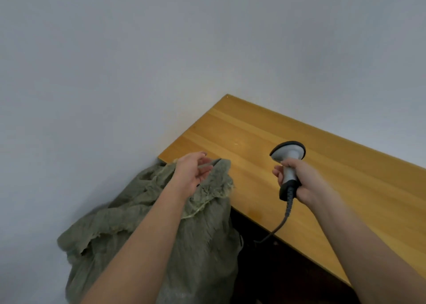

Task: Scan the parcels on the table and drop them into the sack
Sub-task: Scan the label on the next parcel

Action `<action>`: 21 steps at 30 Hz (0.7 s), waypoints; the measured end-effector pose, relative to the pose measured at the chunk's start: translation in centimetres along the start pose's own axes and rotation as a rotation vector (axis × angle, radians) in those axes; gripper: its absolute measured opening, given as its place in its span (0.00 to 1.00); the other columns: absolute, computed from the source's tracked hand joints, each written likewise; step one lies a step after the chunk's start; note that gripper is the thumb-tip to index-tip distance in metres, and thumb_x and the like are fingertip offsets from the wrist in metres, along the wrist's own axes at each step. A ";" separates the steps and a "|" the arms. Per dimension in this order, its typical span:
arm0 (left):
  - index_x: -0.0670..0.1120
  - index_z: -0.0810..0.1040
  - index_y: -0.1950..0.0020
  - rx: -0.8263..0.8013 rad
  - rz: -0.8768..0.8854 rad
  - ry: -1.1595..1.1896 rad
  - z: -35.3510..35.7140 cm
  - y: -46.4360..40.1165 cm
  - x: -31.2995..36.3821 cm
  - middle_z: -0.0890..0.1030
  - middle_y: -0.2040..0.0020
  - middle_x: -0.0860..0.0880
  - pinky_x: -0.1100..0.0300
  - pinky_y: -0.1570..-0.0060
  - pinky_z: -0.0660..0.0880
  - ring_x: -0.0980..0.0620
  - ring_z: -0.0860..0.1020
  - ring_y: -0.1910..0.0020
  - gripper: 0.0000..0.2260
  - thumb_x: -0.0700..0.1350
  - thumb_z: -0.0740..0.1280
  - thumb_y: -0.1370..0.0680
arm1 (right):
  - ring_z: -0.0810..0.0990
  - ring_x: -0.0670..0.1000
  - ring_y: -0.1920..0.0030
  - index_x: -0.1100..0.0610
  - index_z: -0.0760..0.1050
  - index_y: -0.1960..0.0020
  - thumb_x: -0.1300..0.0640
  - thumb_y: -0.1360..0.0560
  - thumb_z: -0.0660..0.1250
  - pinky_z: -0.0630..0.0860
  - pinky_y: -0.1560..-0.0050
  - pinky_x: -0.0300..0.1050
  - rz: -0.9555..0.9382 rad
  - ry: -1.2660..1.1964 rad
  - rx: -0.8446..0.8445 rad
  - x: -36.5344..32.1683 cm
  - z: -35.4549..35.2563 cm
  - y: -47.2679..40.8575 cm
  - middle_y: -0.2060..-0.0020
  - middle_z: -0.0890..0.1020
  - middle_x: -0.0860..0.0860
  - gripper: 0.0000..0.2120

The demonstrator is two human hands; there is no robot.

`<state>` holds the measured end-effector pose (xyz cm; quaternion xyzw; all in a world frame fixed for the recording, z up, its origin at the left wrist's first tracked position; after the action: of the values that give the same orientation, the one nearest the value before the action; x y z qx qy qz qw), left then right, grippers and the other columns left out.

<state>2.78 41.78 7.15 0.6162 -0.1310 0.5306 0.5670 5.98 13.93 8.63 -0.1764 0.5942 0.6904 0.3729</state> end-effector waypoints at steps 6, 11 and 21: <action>0.42 0.77 0.46 -0.105 -0.054 -0.057 8.7 0.1 -2.3 0.80 0.57 0.45 0.56 0.62 0.74 0.48 0.79 0.63 0.07 0.42 0.60 0.18 | 0.79 0.54 0.63 0.61 0.71 0.44 0.65 0.24 0.66 0.79 0.65 0.44 -0.111 -0.089 0.079 -3.9 -8.3 -0.1 0.50 0.75 0.60 0.10; 0.44 0.78 0.48 -0.139 -0.041 -0.109 14.2 0.5 -2.5 0.81 0.54 0.46 0.56 0.59 0.75 0.47 0.79 0.58 0.07 0.42 0.61 0.18 | 0.77 0.54 0.63 0.61 0.73 0.47 0.63 0.24 0.67 0.77 0.65 0.46 -0.138 -0.018 0.134 -7.1 -14.4 -2.4 0.55 0.76 0.58 0.07; 0.44 0.77 0.51 -0.057 -0.022 -0.115 25.4 -0.9 -3.0 0.80 0.57 0.47 0.58 0.61 0.73 0.49 0.78 0.61 0.07 0.41 0.60 0.19 | 0.75 0.59 0.46 0.64 0.71 0.34 0.64 0.22 0.67 0.73 0.51 0.55 -0.044 0.168 0.161 -10.5 -24.9 -11.1 0.46 0.77 0.58 0.16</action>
<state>15.10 19.45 9.53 0.6308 -0.1716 0.4843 0.5814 15.95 -12.77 2.47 -0.2163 0.6728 0.6151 0.3496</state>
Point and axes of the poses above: each hand's wrist, its own y-axis away from the middle knuckle, its own z-axis out of the palm, x = y × z, the point moved 10 cm from there along -y, towards the middle knuckle
